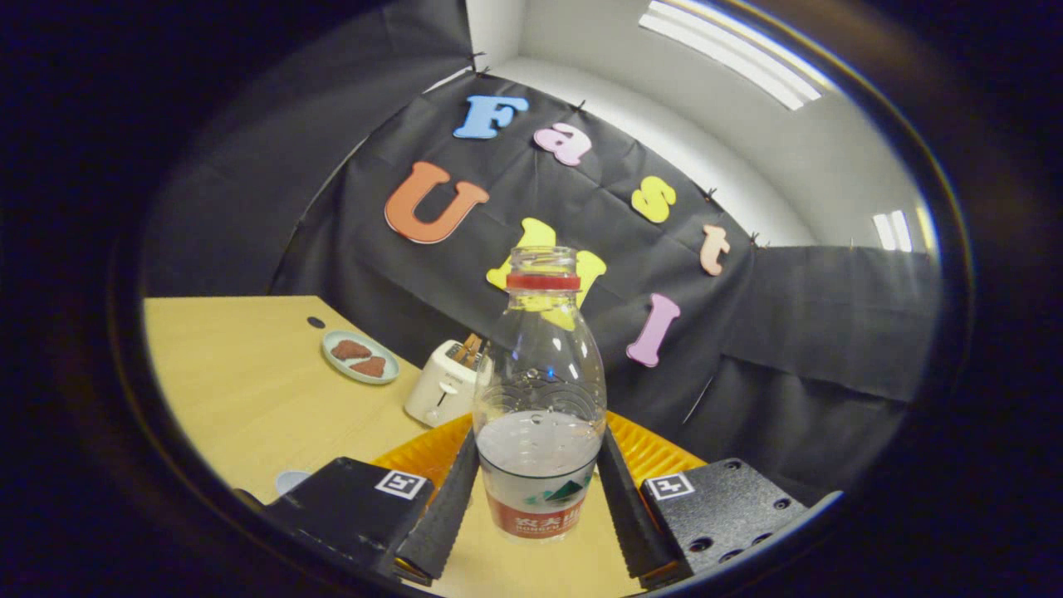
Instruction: Take the bottle from table, then pour the juice into the cup, finally place the bottle on the coaster
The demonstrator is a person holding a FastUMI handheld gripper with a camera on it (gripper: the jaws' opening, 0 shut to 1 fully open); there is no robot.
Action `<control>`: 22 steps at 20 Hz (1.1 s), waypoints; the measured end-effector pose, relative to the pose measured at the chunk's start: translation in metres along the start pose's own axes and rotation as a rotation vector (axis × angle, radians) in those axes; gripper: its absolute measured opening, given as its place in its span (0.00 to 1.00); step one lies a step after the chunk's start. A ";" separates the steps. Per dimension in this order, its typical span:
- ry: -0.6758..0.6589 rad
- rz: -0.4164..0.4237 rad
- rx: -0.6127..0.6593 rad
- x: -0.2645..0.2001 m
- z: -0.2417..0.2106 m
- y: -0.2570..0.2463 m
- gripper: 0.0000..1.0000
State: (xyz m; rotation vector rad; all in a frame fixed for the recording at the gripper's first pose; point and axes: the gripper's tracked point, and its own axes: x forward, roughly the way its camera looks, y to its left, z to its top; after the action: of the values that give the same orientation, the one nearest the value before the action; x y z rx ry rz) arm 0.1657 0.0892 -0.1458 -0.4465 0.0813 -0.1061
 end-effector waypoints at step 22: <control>0.013 0.183 0.334 0.144 -0.092 0.065 0.81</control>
State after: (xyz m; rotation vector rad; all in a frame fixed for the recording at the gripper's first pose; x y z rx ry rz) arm 0.3047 0.0906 -0.2644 -0.1033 0.1142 0.0575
